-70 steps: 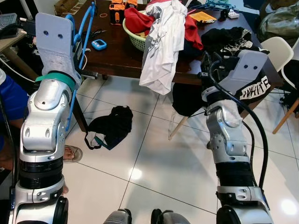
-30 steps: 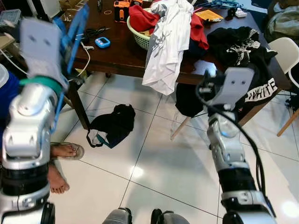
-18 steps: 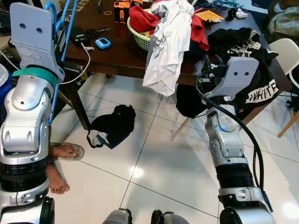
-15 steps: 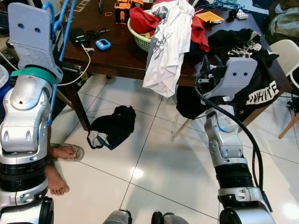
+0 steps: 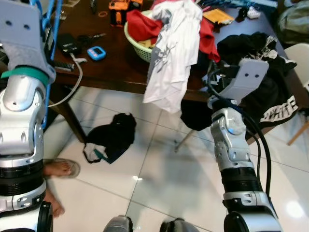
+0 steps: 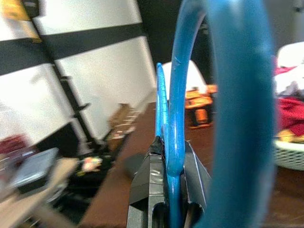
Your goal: Hang hanger
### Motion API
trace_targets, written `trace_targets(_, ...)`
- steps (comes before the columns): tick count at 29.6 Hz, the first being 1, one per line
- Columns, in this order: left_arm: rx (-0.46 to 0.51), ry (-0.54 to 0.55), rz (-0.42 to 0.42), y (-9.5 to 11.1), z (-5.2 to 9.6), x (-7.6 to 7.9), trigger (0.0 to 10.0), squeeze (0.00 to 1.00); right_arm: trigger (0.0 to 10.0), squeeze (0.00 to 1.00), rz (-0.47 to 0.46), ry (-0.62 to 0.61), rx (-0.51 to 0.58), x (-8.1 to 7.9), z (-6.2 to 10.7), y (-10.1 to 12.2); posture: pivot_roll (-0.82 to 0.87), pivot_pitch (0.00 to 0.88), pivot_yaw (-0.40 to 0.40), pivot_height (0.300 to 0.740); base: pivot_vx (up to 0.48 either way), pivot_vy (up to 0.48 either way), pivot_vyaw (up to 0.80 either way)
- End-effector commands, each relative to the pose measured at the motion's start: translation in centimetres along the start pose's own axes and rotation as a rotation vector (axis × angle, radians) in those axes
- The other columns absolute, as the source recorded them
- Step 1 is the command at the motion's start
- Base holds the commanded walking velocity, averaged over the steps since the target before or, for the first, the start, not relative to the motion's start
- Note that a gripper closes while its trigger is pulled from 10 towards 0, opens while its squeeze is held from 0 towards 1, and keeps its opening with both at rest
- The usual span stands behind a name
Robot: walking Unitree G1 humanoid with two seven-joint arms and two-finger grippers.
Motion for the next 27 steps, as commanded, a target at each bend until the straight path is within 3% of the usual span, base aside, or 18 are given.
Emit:
trace_targets(1,0.021,-0.025,0.000,0.5,0.0,0.8,10.0,0.00,10.0,0.00,0.005,-0.051,-0.012,1.7,0.1,-0.2,0.17,0.083,0.021,0.740,0.472,0.000,-0.80)
trace_targets(10,0.034,-0.024,-0.015,0.8,0.1,0.6,10.0,0.00,10.0,0.00,0.010,-0.062,-0.015,1.9,0.1,-0.3,0.17,0.087,0.020,0.740,0.472,0.000,0.00)
trace_targets(11,0.052,-0.017,-0.045,1.3,0.1,0.4,10.0,0.00,10.0,0.00,0.004,-0.038,-0.010,1.5,0.1,-0.1,0.17,0.088,0.021,0.740,0.472,0.000,0.00)
trace_targets(12,0.113,0.003,-0.137,2.9,0.1,-0.1,10.0,0.00,10.0,0.00,-0.030,0.057,0.007,-0.3,0.0,0.5,0.18,0.088,0.023,0.740,0.472,0.000,0.00)
trace_targets(13,0.113,0.003,-0.137,2.9,0.1,-0.1,10.0,0.00,10.0,0.00,-0.030,0.057,0.007,-0.3,0.0,0.5,0.18,0.088,0.023,0.740,0.472,0.000,0.00)
trace_targets(15,0.167,0.023,-0.210,4.4,-0.1,-0.6,10.0,0.00,10.0,0.00,-0.066,0.139,0.027,-2.0,-0.2,1.3,0.20,0.087,0.022,0.740,0.476,0.000,0.00)
trace_targets(19,0.229,0.048,-0.273,6.7,-0.4,-1.7,10.0,0.00,10.0,0.00,-0.128,0.211,0.078,-4.1,-0.8,3.1,0.21,0.085,0.021,0.740,0.462,0.000,0.00)
trace_targets(24,0.239,0.051,-0.283,7.1,-0.4,-1.8,10.0,0.00,10.0,0.00,-0.146,0.228,0.089,-4.5,-0.9,3.5,0.21,0.085,0.021,0.740,0.446,0.000,0.00)
trace_targets(25,0.239,0.051,-0.286,7.2,-0.5,-2.0,10.0,0.00,10.0,0.00,-0.173,0.284,0.102,-5.5,-0.8,4.2,0.22,0.080,0.023,0.740,0.000,0.000,0.00)
trace_targets(26,0.239,0.051,-0.286,7.2,-0.5,-2.0,10.0,0.00,10.0,0.00,-0.173,0.284,0.102,-5.5,-0.8,4.2,0.22,0.080,0.023,0.740,0.000,0.000,0.00)
trace_targets(27,0.227,0.032,-0.292,7.0,-0.4,-1.9,10.0,0.00,10.0,0.00,-0.208,0.368,0.113,-6.9,-0.5,4.8,0.23,0.078,0.025,0.740,0.000,0.000,0.00)
Point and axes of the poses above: a point about 5 cm out from each wrist's last joint towards the gripper, its own z axis pointing back from the gripper into the wrist, its own y axis along the axis of the wrist's last joint, x = y × z, the point moved 5 cm from there along -z, pointing out of the wrist towards the gripper
